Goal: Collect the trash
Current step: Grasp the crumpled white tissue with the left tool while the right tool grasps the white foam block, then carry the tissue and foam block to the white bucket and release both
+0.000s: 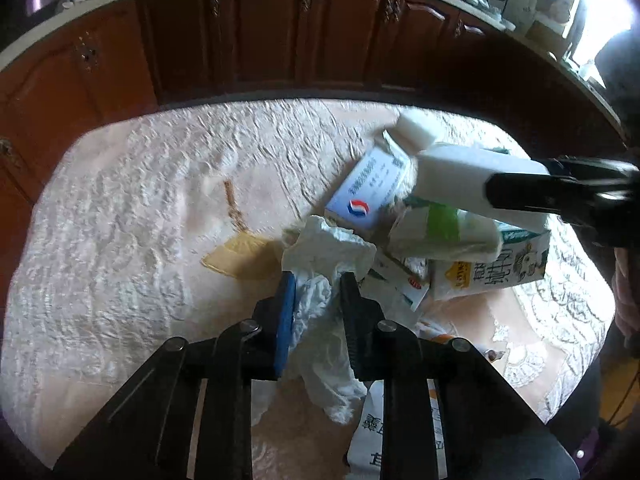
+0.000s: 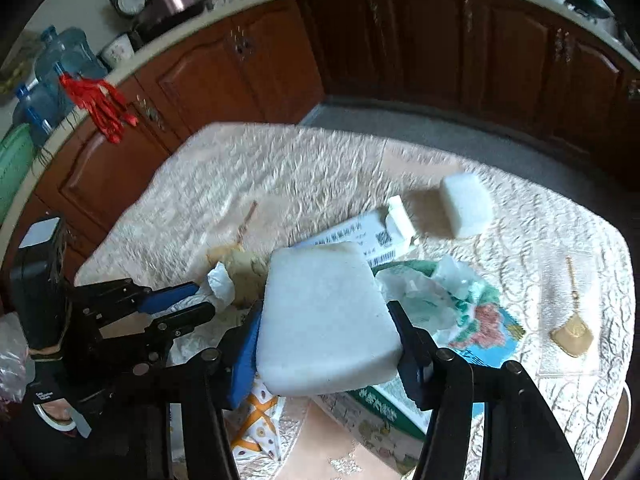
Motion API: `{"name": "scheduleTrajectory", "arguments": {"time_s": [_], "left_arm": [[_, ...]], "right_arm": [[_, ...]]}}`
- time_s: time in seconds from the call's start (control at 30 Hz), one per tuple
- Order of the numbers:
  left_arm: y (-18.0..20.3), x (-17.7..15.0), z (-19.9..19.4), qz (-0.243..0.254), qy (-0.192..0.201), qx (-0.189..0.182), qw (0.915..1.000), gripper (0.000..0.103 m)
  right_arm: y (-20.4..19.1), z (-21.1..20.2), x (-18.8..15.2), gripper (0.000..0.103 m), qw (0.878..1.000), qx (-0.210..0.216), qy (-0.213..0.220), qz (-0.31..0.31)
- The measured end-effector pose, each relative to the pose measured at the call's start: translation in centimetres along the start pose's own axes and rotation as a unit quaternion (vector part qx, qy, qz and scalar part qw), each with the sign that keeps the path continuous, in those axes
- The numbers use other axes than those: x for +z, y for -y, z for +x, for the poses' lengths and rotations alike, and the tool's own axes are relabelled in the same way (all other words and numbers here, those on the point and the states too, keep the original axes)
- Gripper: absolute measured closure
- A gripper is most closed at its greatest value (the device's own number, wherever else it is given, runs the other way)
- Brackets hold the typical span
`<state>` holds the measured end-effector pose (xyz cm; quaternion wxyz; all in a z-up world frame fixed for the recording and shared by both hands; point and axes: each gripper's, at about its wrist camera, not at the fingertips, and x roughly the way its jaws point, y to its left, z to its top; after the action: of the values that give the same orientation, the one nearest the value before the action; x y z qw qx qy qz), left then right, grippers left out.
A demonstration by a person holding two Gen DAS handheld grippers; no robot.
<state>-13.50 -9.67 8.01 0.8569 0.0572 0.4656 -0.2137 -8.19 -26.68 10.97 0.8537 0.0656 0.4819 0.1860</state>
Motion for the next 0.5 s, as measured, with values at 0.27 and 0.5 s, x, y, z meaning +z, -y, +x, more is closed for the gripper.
{"name": "scheduleTrajectory", "arguments": {"time_s": [0.27, 0.5], "left_arm": [[0.2, 1.3, -4.7, -0.008, 0.057, 0.007, 0.9983, 0.084], [3.4, 2.2, -7.8, 0.017, 0.086, 0.000, 0.9961, 0.084]], "right_arm": [[-1.2, -6.1, -1.1, 0.046, 0.997, 0.025, 0.075, 0.005], [0.2, -9.4, -2.7, 0.046, 0.993, 0.023, 0.107, 0.033]]}}
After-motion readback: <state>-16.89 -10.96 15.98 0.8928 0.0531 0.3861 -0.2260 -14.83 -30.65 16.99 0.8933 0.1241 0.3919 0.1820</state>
